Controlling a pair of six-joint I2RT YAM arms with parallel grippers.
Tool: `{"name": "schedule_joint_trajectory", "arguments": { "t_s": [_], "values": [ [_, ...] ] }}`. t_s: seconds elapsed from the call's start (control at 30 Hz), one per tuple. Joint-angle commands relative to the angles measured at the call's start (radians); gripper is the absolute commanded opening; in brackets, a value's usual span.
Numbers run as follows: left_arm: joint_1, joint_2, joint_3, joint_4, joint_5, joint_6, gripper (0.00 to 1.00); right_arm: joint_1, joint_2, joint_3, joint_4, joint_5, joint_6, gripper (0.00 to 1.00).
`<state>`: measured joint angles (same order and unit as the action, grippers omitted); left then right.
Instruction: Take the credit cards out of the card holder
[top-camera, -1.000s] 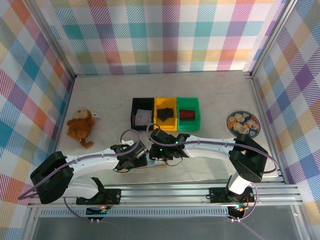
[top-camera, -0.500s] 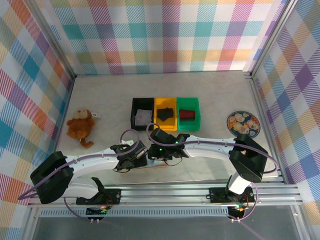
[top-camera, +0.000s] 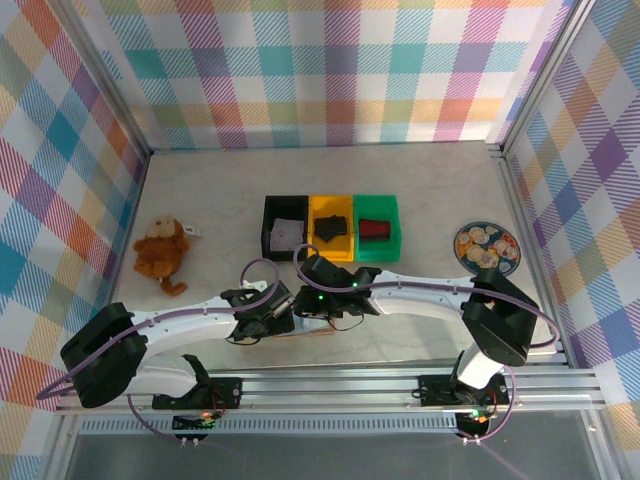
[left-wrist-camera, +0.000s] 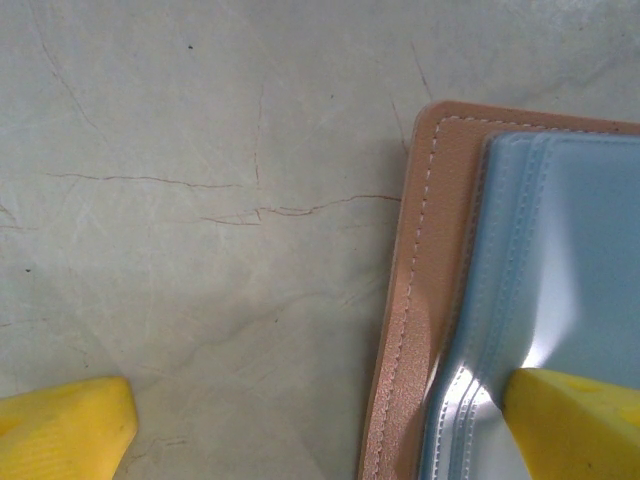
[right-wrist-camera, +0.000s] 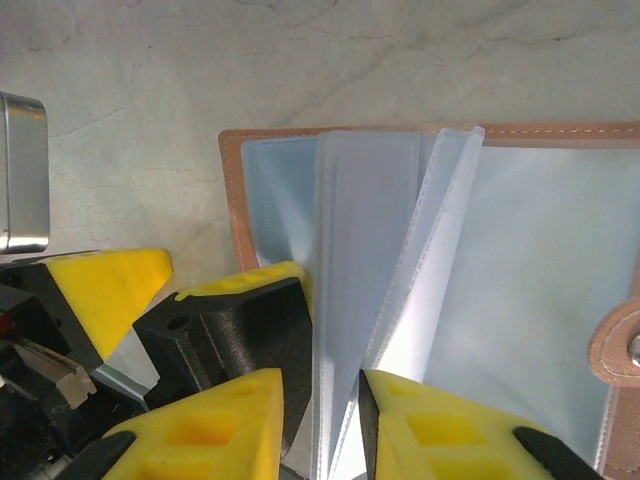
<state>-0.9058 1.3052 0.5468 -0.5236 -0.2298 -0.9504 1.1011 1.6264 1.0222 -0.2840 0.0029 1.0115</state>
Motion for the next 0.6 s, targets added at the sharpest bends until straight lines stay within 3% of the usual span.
{"name": "schedule_joint_trajectory", "arguments": {
  "t_s": [0.0, 0.33, 0.57],
  "values": [
    [-0.010, 0.085, -0.083, 0.167, 0.123, -0.007, 0.96, 0.009, -0.026, -0.018, 0.010, 0.014, 0.010, 0.27],
    [-0.010, 0.085, -0.085, 0.168, 0.122, -0.008, 0.96, 0.010, -0.034, -0.040, 0.037, 0.010, 0.021, 0.23],
    [-0.010, 0.086, -0.083, 0.166, 0.124, -0.007, 0.96, 0.009, -0.036, -0.041, 0.055, -0.006, 0.019, 0.28]
  ]
}}
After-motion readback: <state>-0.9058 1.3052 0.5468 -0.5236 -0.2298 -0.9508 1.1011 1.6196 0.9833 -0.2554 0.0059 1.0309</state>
